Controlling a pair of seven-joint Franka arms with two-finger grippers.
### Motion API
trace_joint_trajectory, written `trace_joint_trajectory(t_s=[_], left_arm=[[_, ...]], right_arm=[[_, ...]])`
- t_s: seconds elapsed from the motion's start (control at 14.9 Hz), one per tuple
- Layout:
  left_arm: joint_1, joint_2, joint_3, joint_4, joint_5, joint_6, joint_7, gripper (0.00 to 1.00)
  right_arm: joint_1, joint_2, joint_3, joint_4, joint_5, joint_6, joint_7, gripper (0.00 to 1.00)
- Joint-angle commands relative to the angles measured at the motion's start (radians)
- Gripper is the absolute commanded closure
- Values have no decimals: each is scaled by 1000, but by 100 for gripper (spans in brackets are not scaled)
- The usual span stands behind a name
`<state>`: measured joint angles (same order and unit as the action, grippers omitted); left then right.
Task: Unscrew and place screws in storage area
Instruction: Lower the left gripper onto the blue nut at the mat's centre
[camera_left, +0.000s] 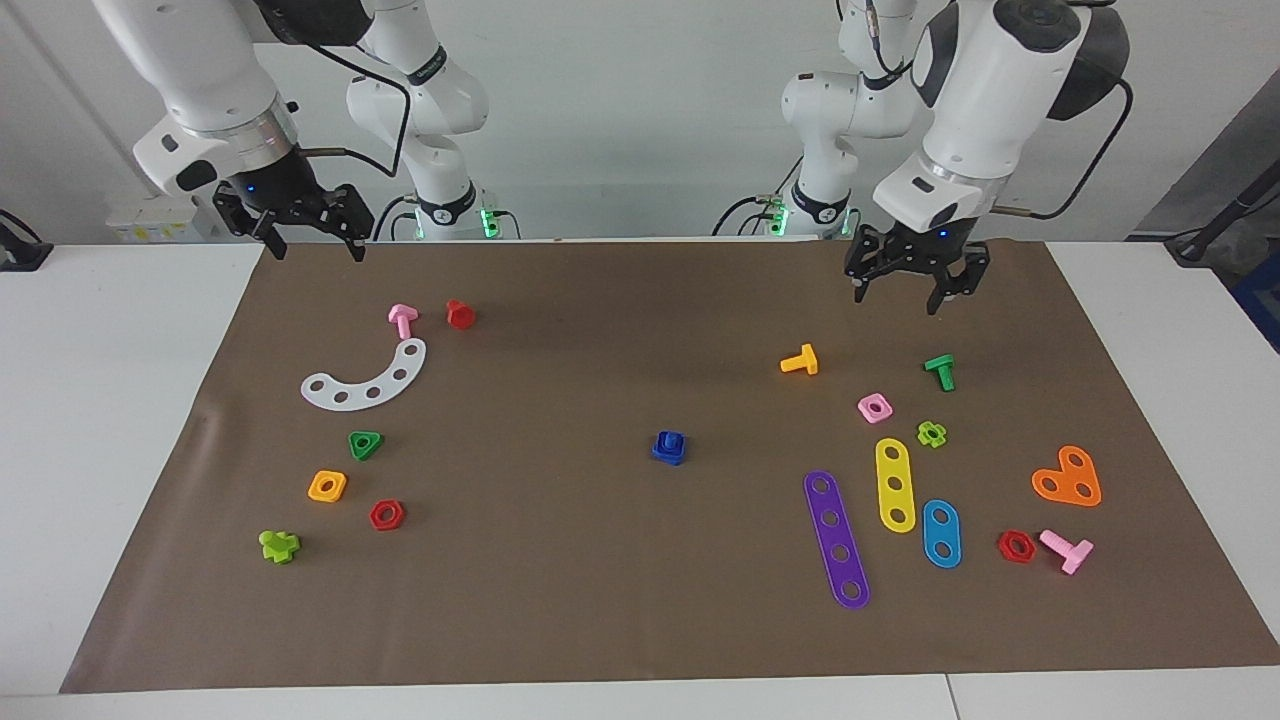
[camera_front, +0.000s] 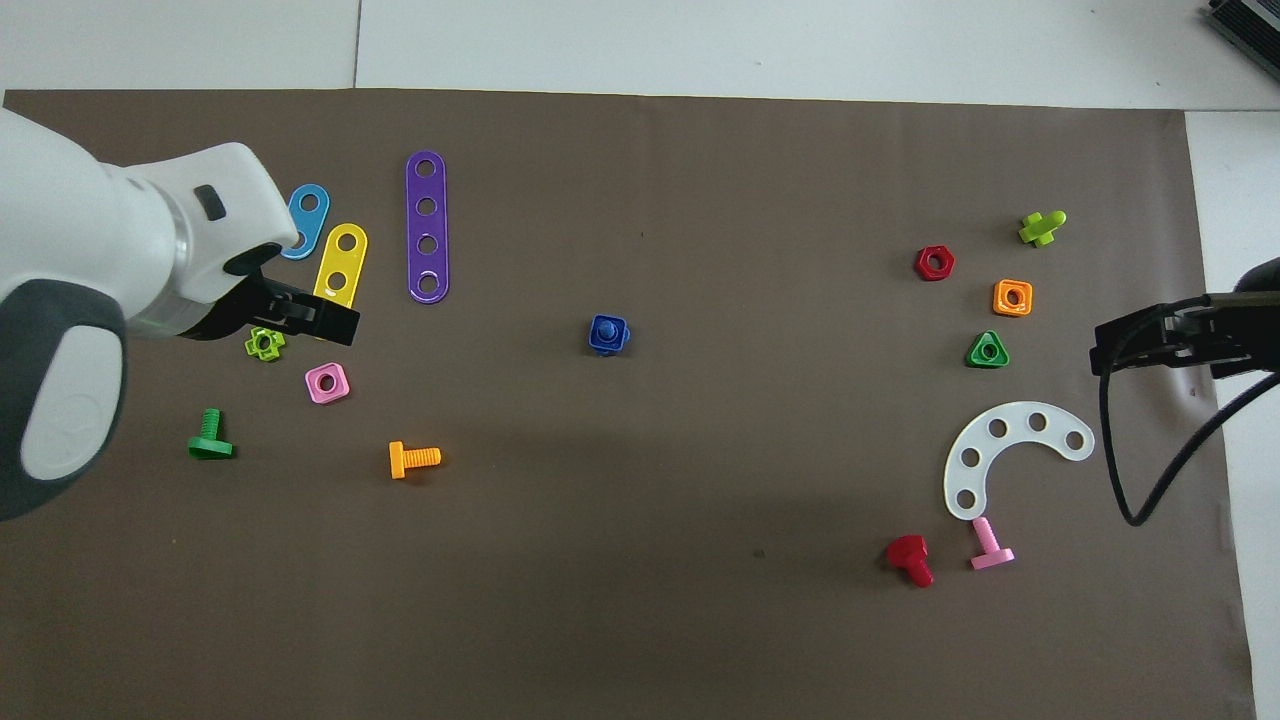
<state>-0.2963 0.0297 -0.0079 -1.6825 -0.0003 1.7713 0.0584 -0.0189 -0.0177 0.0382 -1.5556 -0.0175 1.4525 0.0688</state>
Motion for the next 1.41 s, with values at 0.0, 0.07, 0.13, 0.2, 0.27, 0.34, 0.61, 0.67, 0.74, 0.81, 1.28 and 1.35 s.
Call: trace_joint_trajectory(t_s=[0.0,0.07,0.13,0.2,0.27,0.34,0.61,0.67,0.74,0.81,1.28,1.35], left_arm=[[-92,64,17,-14,-9,81,-27,3],[-113,87,17,-16,-9,112,-49,3],[-144,111,17,-14,-10,149,-61,2],[-167,139,17,-19,-9,207,-92,2],[-190,145,17,-31,-10,242,-116,2],[-196,166,17,-31,-9,256,-120,2],[-260,300,17,-6,-10,384,-192,2],[-273,330,19,-3,-12,410,-198,2],[-294,361,19,9,-12,431,-218,2],[-297,386,19,18,-12,448,-235,2],[-314,467,17,17,-10,611,-293,2],[-314,467,17,11,-10,614,-292,2]], right_arm=[[-9,-30,2,-38,19,28,-24,0],[-9,-30,2,-40,19,28,-26,0],[-9,-30,2,-40,21,28,-26,0],[-9,-31,2,-41,19,28,-24,0],[-9,-31,2,-44,19,28,-26,0],[-9,-31,2,-44,19,28,-26,0],[-9,-33,2,-52,19,28,-26,0],[-9,-38,2,-57,19,28,-26,0],[-10,-41,2,-61,21,28,-26,0],[-9,-41,2,-61,19,28,-26,0],[-10,-41,2,-61,19,28,-26,0],[-10,-41,2,-61,19,28,-26,0]])
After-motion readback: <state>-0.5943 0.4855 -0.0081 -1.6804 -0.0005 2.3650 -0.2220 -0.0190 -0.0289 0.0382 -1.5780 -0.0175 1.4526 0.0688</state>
